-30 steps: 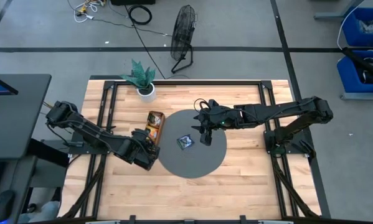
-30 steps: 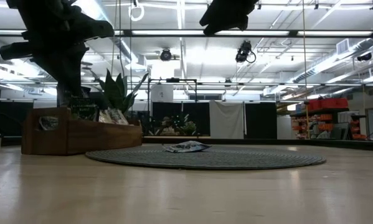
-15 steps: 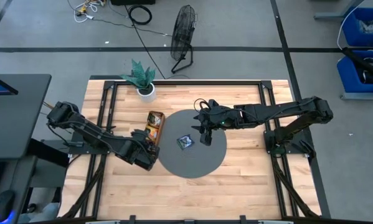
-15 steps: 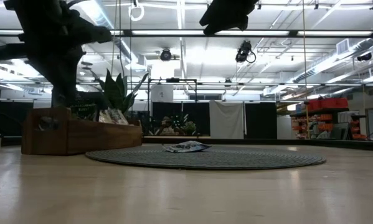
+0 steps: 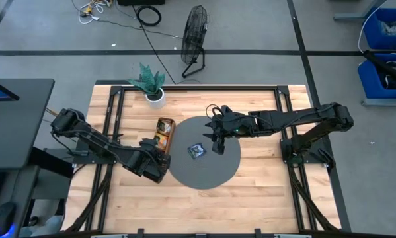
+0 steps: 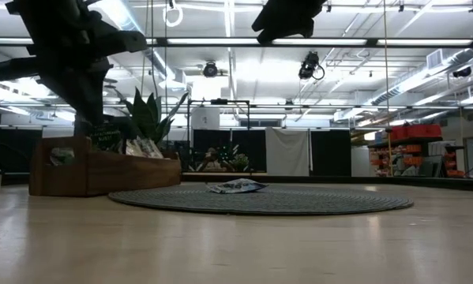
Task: Pick & Place Tea
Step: Put the purple tea bag into the bottom section of the wooden organizer
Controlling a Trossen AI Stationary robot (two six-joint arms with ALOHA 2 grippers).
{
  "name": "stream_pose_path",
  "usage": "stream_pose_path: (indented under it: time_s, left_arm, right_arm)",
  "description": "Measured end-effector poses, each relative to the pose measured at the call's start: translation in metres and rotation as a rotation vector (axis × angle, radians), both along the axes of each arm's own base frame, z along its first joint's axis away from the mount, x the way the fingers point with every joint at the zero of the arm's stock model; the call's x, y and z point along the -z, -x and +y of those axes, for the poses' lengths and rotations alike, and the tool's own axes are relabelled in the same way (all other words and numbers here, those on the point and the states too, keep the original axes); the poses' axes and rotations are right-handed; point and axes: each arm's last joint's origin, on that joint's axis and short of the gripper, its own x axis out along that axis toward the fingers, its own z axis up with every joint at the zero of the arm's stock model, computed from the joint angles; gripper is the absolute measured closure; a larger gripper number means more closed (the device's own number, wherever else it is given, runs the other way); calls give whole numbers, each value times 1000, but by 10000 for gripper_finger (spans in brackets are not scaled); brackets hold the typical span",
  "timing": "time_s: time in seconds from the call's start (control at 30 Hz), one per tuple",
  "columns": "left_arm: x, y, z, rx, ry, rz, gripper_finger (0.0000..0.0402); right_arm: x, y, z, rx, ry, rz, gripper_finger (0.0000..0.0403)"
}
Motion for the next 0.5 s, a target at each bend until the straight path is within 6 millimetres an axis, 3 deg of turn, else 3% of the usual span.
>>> stream_pose_path:
  time_s: [0.2,0.5]
  left_arm:
    - [3,1,-2,7,1,31,400]
    - [22,9,-3,-77,93,22,394]
  right_arm:
    - [0,0,0,0,0,-1,211]
    - [0,0,0,0,0,-1,211]
